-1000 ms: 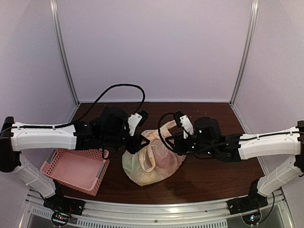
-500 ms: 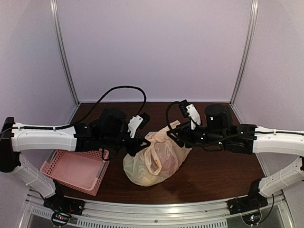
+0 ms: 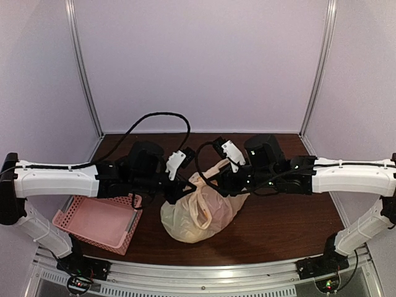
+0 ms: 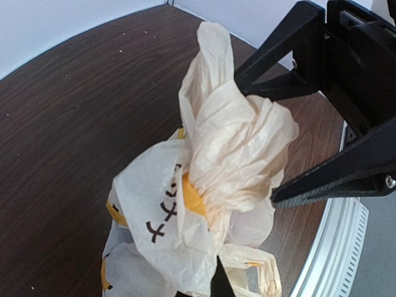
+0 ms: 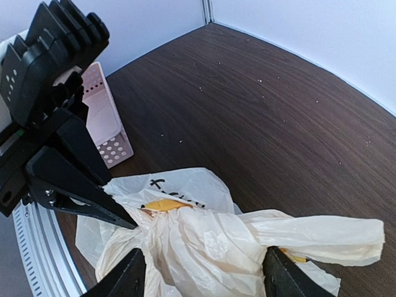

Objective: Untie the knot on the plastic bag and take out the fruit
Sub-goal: Untie the bag handles from the takeout bag.

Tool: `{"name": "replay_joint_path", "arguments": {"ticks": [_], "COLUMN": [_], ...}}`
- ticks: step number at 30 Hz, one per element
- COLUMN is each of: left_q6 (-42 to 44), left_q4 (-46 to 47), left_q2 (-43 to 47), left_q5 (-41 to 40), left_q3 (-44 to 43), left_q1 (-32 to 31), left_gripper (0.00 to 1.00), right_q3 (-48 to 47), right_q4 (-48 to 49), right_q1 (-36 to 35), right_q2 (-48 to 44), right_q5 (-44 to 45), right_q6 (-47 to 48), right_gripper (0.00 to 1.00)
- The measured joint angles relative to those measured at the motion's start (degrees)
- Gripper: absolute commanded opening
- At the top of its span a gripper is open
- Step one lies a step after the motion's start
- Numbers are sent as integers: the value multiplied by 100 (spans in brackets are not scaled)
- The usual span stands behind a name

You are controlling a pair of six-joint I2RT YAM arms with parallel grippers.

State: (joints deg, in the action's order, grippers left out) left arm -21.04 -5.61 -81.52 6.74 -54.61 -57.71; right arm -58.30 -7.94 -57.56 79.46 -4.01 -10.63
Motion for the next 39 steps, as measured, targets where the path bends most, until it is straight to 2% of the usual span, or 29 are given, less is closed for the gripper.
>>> {"name": "replay_joint_path", "arguments": {"ticks": [1,4,10,13,18,39], "left_q6": [0,0,-2,-7,-13,-212], "left_q4": [0,2,0,-2,4,457], "left_q2": [0,0,0,0,0,127], "left_q5": [2,15,20,17,15,-179], "left_q3": [0,0,0,0,0,214], "left_q1": [0,0,0,2,2,0], "left_gripper": [0,0,0,0,0,0], "right_q3": [-22,-70,-98,-144,-144,291], "right_q4": [-17,-24,-11,9,92,525], "right_q1": [-13,-74,-160,-175,-199,-122], "right_q2": [37,131,267,339,354,46], "right_q5": [2,37,173,234,295,1193], "right_q6": [11,35,15,-2,-81,-769], "right_gripper": [65,55,41,28,0,0]}}
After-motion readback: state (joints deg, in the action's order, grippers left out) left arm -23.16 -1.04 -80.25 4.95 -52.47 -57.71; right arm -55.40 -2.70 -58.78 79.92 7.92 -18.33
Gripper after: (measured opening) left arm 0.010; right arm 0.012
